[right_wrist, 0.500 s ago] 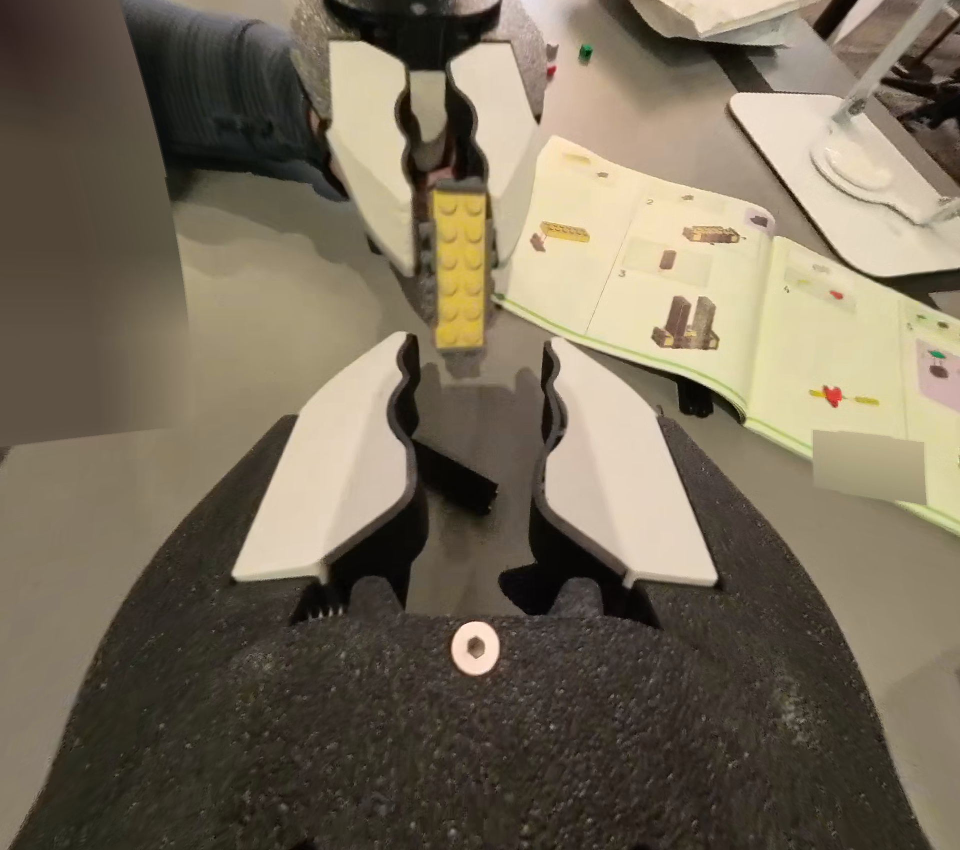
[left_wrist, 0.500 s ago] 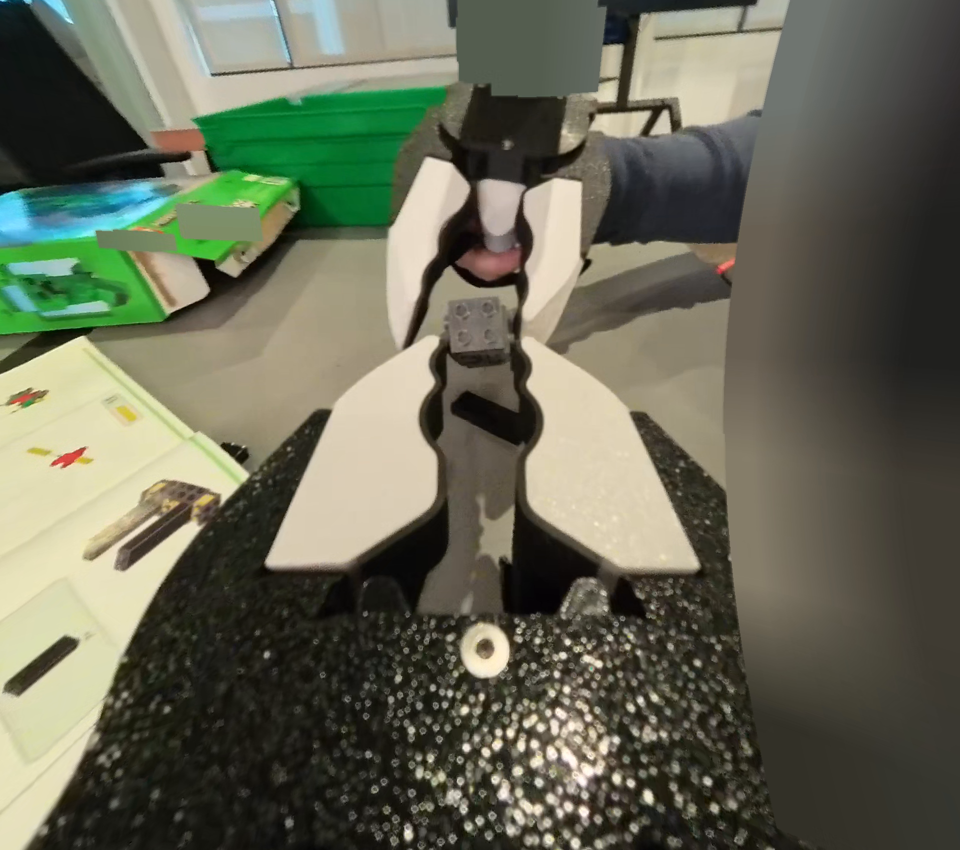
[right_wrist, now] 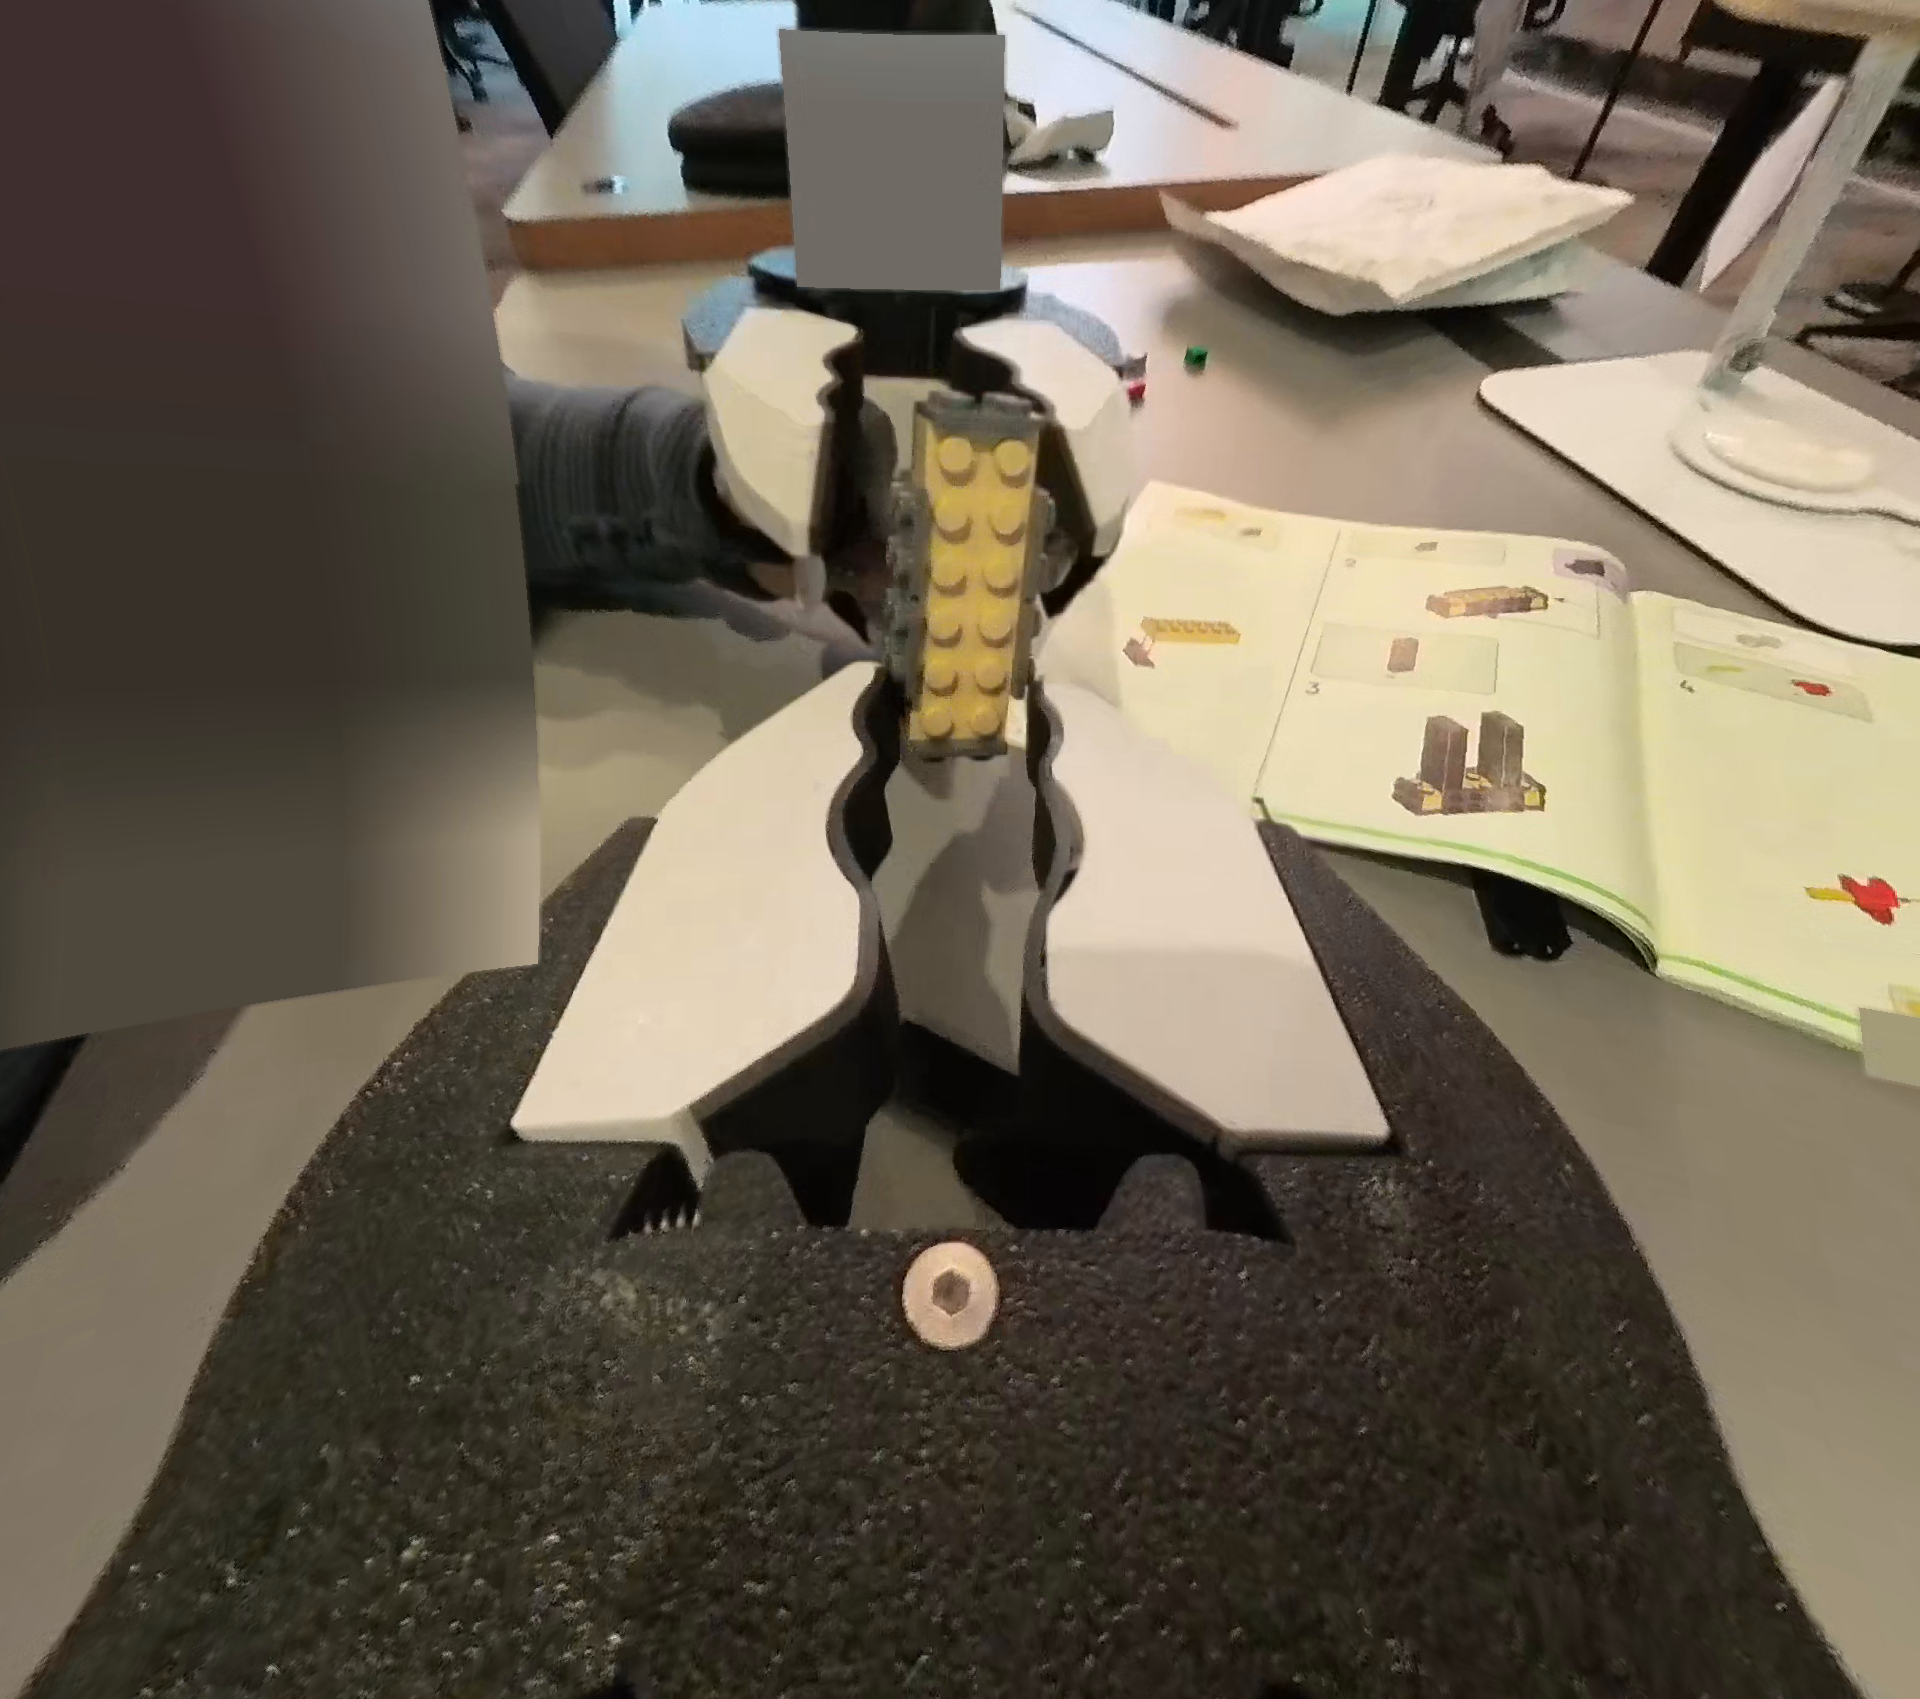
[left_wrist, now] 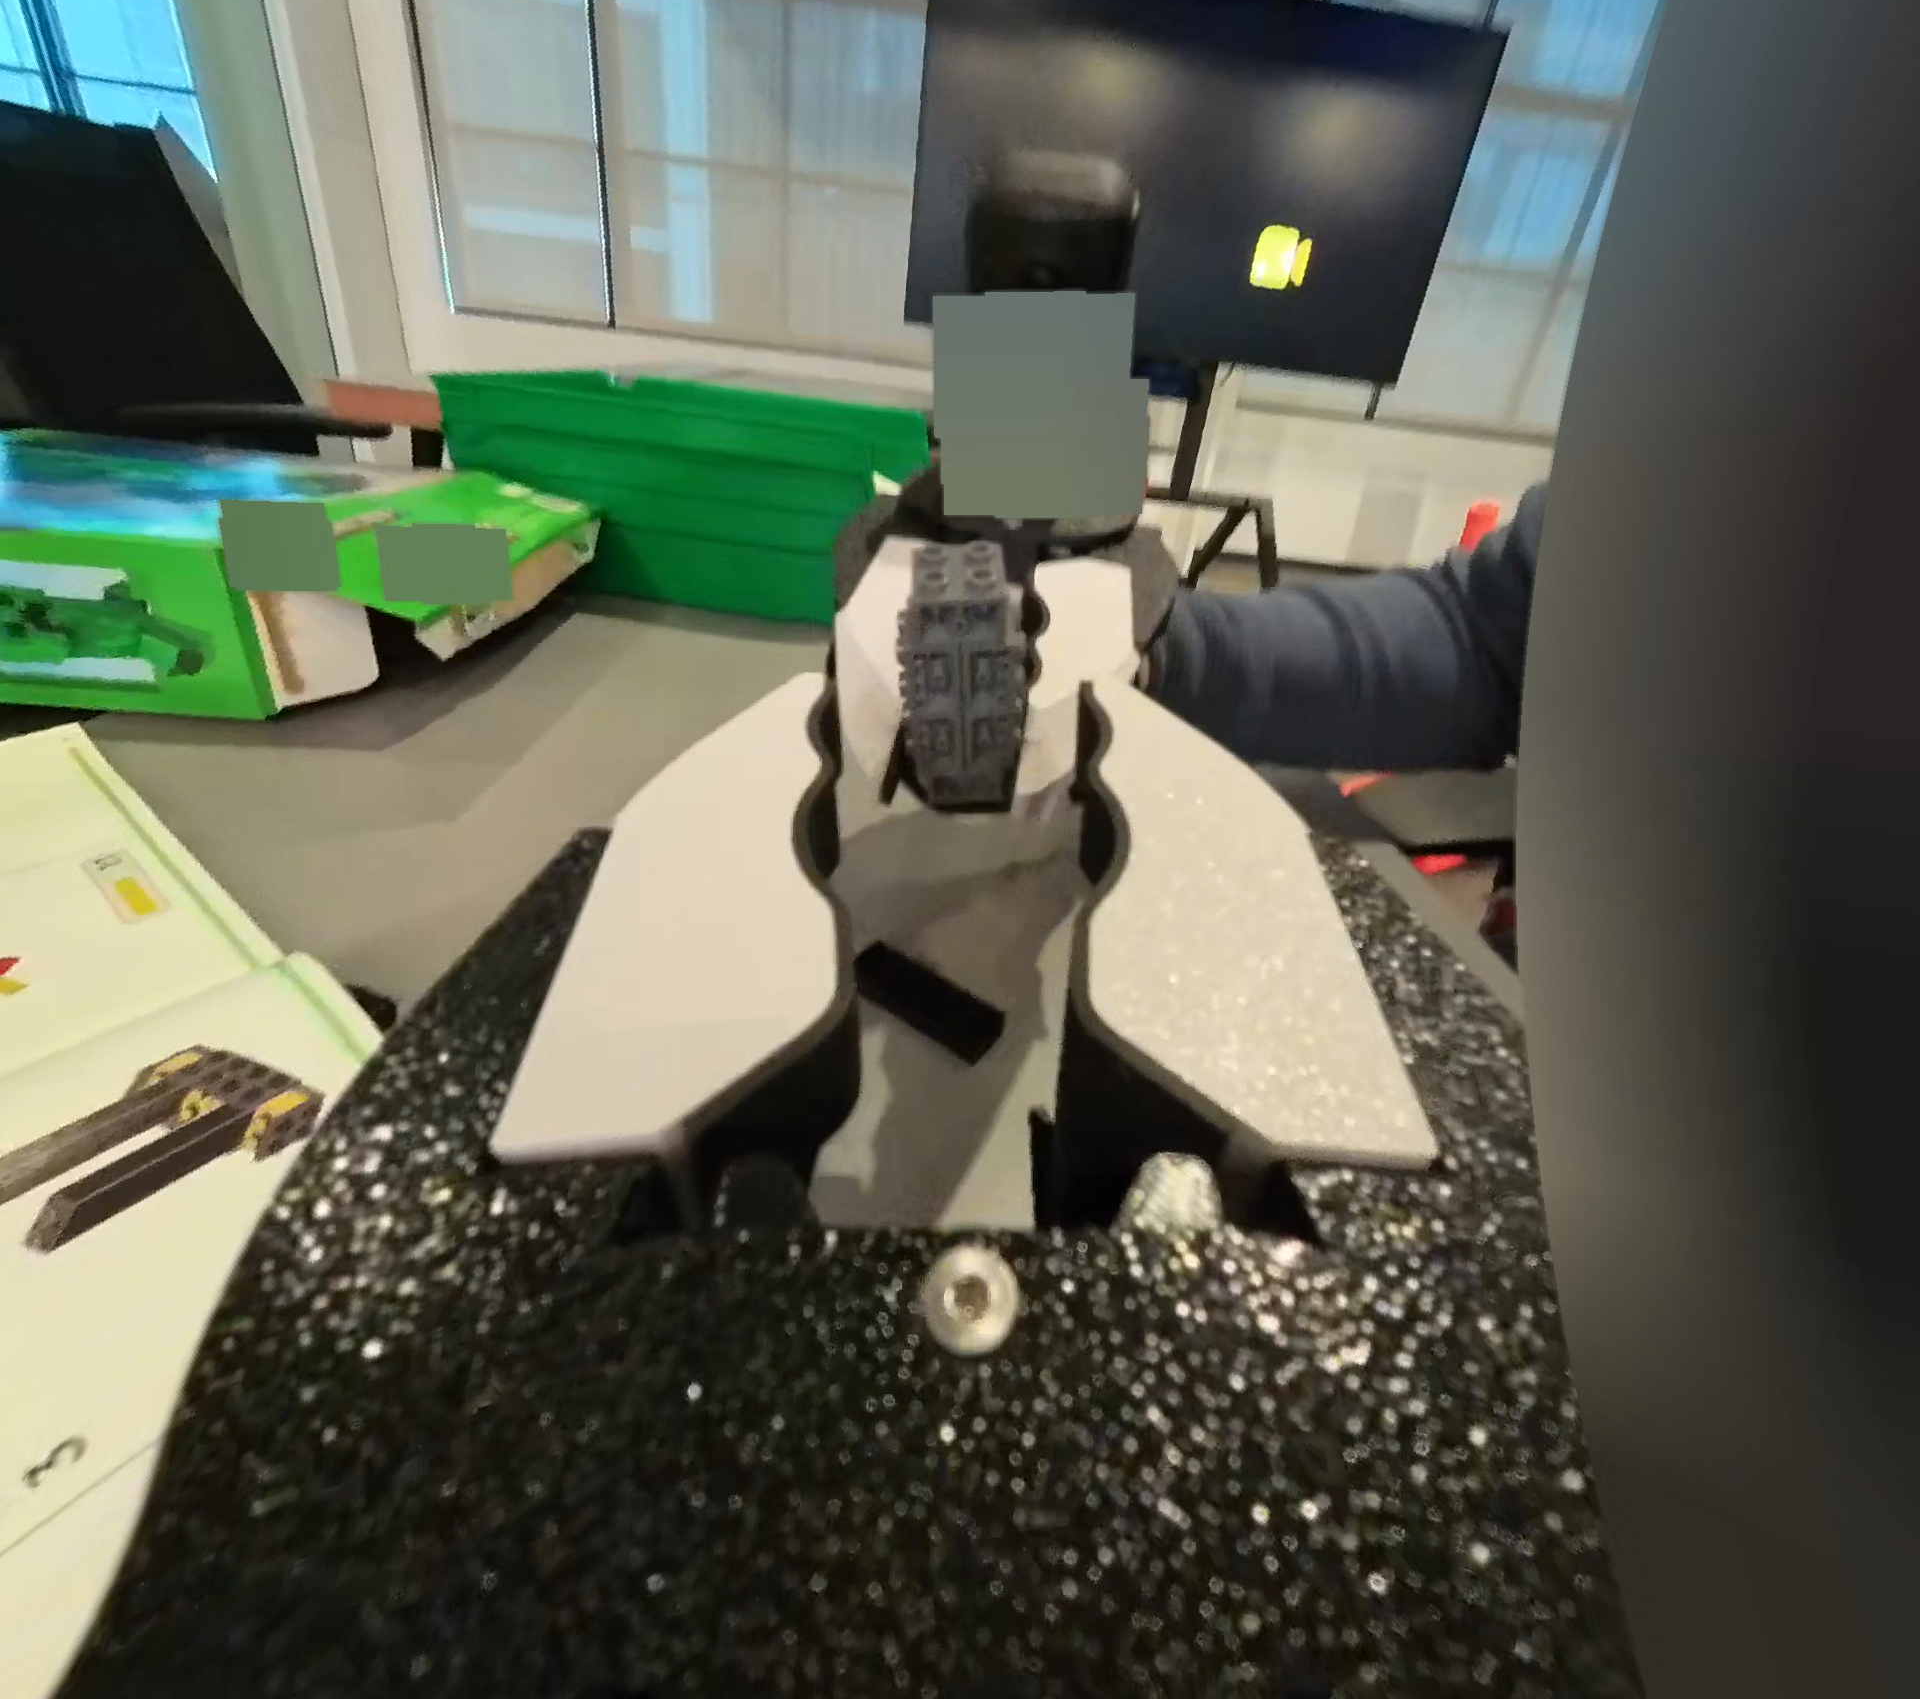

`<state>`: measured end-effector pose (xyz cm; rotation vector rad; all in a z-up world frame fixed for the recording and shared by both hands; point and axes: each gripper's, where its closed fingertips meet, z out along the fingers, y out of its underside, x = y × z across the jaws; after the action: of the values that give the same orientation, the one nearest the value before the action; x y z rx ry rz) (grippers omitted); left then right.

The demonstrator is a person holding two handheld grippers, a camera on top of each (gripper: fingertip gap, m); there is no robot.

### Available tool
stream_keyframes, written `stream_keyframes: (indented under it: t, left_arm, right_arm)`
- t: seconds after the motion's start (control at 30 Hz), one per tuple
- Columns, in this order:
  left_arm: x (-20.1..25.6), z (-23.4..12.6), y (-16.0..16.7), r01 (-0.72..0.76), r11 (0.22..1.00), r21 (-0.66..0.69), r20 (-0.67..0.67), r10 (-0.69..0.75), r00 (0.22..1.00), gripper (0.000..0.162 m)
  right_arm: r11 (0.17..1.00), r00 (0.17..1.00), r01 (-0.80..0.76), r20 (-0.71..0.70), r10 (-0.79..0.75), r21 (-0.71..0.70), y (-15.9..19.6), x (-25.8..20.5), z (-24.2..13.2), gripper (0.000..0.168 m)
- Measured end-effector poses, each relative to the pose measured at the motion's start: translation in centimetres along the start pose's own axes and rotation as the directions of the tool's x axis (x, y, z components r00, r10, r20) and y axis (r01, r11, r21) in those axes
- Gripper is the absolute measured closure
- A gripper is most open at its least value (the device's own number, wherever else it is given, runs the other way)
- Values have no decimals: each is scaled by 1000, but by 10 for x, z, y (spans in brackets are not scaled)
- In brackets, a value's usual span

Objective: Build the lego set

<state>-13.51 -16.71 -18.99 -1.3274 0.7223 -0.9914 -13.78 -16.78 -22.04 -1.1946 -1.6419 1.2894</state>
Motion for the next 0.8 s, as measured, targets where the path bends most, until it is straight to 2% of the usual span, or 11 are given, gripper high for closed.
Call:
stream_keyframes:
  t: [0.07,0.17,0.33,0.47,0.57,0.63,0.67,0.73,0.8]
  left_arm:
    - [1,1,-7,17,999,51,0,-17,1000,119]
    - [4,5,-7,-9,999,49,10,8,1000,119]
    - [9,8,-12,-55,995,80,26,53,998,123]
    - [8,10,-8,-80,995,52,47,78,996,126]
    - [10,10,-9,-93,994,62,38,90,995,138]
    - [10,10,-9,-107,993,56,48,104,993,138]
    - [9,10,-9,-112,992,50,54,109,993,138]
    - [4,6,-9,-122,992,41,80,118,990,138]
    - [-4,-1,-12,-117,992,50,111,110,988,138]
  right_arm:
    - [999,1000,16,10,-17,50,-6,-3,0,146]
    - [994,998,60,3,-60,92,-11,-6,2,146]
    - [988,994,111,-14,-110,112,-12,-9,5,146]
    - [985,992,126,-32,-123,116,-13,-8,5,146]
    - [985,991,129,-35,-126,111,-13,-8,6,146]
    - [986,992,125,-39,-122,113,-13,-7,7,146]
    - [985,991,126,-47,-121,116,-13,-7,6,144]
    - [985,990,134,-66,-127,105,-12,-4,1,126]
    - [992,989,130,-69,-130,-6,5,4,-9,124]
